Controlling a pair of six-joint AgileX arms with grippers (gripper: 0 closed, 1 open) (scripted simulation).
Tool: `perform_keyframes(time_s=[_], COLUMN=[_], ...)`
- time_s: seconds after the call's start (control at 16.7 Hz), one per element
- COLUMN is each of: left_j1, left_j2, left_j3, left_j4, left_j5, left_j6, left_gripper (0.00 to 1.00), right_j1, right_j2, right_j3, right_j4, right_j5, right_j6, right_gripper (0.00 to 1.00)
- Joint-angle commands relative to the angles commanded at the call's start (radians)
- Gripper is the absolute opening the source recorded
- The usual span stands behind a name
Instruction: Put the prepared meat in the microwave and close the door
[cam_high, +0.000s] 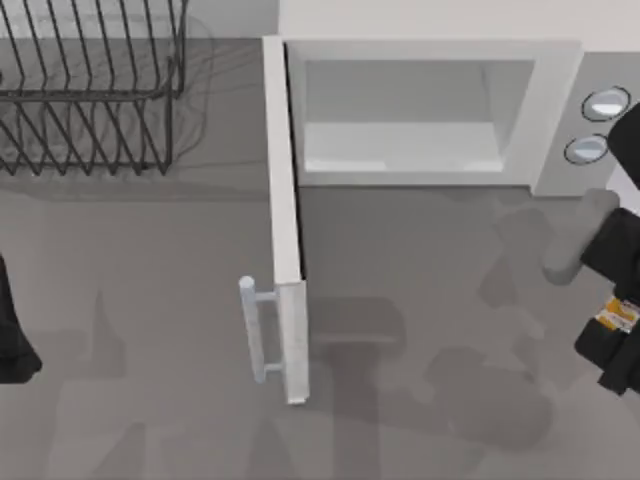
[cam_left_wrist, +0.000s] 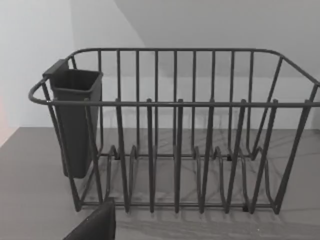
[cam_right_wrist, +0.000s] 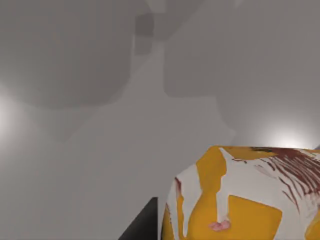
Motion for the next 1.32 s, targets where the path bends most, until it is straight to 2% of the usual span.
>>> perform_keyframes(time_s=[0.3, 0.9, 1.14, 1.32], left_j1=[0.000, 0.000, 0.000, 0.000], left_j2=[0.000, 0.000, 0.000, 0.000], left_j3=[0.000, 0.000, 0.000, 0.000], left_j4=[0.000, 0.000, 0.000, 0.000], left_j5=[0.000, 0.000, 0.000, 0.000], left_j6=[0.000, 0.000, 0.000, 0.000], left_gripper=[1.00, 1.00, 1.00, 1.00], right_j1=[0.076, 0.229, 0.262, 0.269], right_j2=[0.249, 0.727, 0.822, 0.841], right_j3=[0.112, 0.304, 0.340, 0.347], right_j4=[0.365, 1.242, 1.451, 1.499], right_j5=[0.143, 0.460, 0.537, 0.555], right_j6=[0.191, 0.643, 0.760, 0.790], right_gripper=[0.00, 0.00, 0.00, 0.00])
